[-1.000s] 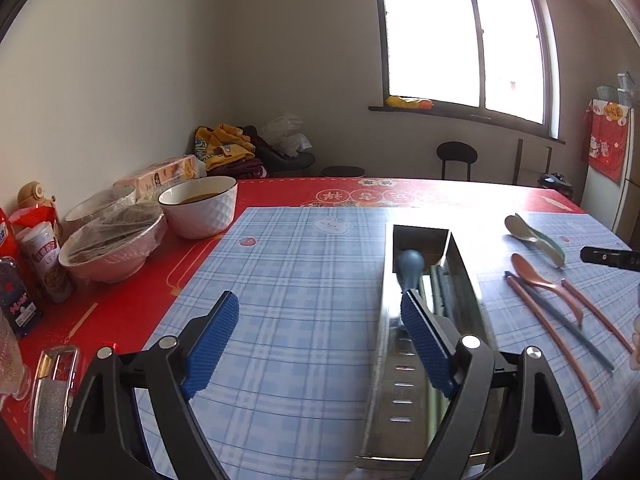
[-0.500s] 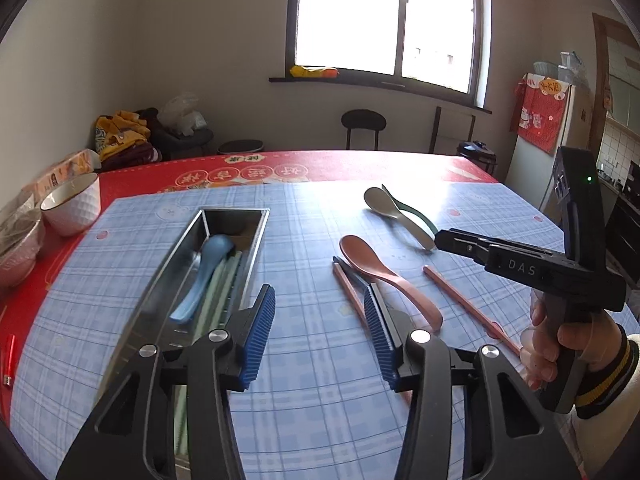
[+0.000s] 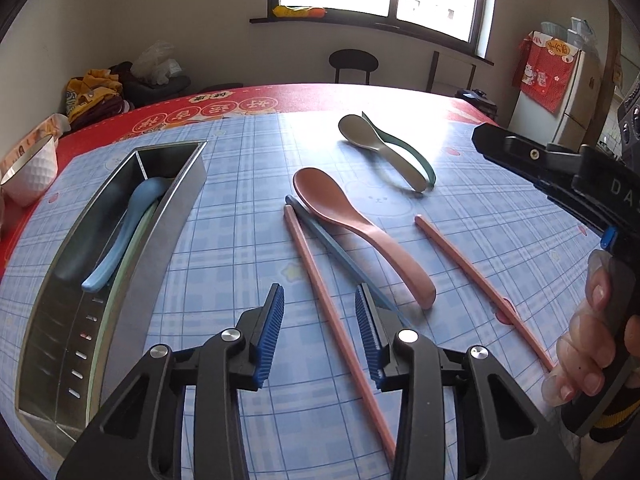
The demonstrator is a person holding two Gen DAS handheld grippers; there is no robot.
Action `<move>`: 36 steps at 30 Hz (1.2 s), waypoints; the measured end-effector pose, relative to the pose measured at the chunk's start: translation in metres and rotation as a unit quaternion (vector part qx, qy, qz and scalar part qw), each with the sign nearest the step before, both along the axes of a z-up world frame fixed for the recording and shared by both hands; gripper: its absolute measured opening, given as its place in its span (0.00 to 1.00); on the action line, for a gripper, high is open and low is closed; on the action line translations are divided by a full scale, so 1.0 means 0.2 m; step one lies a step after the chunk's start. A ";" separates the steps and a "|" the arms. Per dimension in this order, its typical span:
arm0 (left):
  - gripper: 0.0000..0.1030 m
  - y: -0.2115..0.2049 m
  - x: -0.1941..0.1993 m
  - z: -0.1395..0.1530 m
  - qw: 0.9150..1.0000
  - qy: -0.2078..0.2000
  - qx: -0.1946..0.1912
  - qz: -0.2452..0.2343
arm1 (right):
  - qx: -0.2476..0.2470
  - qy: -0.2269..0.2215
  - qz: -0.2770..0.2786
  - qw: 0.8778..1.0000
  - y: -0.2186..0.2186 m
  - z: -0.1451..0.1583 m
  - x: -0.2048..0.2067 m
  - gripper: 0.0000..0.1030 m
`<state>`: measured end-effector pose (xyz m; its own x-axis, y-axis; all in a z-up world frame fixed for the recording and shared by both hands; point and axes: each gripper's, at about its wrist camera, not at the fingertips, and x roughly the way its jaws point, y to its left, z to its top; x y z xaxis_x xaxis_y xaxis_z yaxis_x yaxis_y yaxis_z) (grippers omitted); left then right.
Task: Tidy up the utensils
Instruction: 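Lower the left tool onto a pink chopstick and close on it, then lift the pink chopstick off the table with the left tool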
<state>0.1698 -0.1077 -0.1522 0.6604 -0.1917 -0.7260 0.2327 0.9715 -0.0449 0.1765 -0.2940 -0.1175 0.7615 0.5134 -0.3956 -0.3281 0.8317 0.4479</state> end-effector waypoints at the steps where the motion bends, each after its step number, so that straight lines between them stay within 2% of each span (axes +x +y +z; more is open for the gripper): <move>1: 0.32 -0.01 0.01 -0.01 1.000 0.005 0.003 0.000 | 0.002 0.000 0.001 1.000 0.00 0.00 0.00 0.21; 3: 0.26 -0.01 0.02 -0.02 1.000 0.012 0.007 0.000 | 0.004 0.001 0.004 1.000 0.00 0.00 -0.01 0.21; 13: 0.24 -0.03 0.05 -0.06 0.999 0.035 0.016 -0.008 | 0.002 0.010 0.006 1.000 0.01 -0.02 0.00 0.21; 14: 0.22 -0.03 0.04 -0.06 0.999 0.034 0.016 -0.006 | 0.001 0.011 0.006 1.000 0.02 -0.02 0.00 0.21; 16: 0.10 0.00 0.04 -0.06 0.999 0.036 0.005 0.006 | 0.001 0.012 0.007 1.000 0.02 -0.02 0.01 0.21; 25: 0.06 0.11 0.03 -0.06 0.997 0.053 -0.046 0.023 | 0.006 0.021 0.010 1.000 0.01 -0.04 0.02 0.21; 32: 0.07 0.05 0.02 -0.05 0.998 0.055 0.009 -0.001 | 0.006 0.021 0.012 1.000 0.01 -0.04 0.02 0.21; 36: 0.07 0.03 0.06 -0.05 0.998 0.062 0.024 -0.008 | 0.007 0.022 0.011 1.000 0.01 -0.04 0.02 0.21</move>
